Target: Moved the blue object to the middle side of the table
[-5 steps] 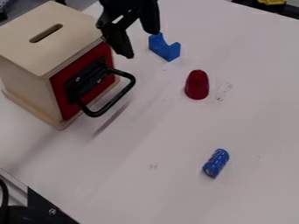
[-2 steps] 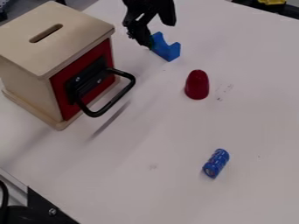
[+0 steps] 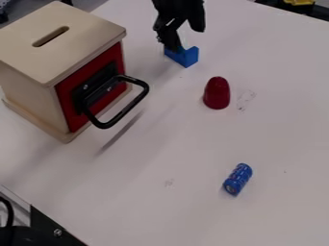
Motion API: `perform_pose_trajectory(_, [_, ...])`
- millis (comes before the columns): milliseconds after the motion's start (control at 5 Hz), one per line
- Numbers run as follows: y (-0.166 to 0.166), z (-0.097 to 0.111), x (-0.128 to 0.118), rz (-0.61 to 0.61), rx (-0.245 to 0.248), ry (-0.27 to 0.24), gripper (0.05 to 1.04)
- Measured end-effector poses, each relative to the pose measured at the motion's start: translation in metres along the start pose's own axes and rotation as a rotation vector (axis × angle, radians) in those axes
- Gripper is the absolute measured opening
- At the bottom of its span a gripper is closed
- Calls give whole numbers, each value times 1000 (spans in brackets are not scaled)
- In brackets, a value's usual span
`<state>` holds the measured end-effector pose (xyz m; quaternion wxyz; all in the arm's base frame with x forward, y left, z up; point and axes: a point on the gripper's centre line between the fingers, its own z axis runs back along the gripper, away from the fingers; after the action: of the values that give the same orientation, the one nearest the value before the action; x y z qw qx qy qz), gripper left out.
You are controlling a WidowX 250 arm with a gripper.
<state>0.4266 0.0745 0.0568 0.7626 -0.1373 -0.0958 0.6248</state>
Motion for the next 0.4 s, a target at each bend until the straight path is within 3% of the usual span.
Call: perform_pose_trajectory(400, [-5, -32, 1, -36, 43, 6, 998])
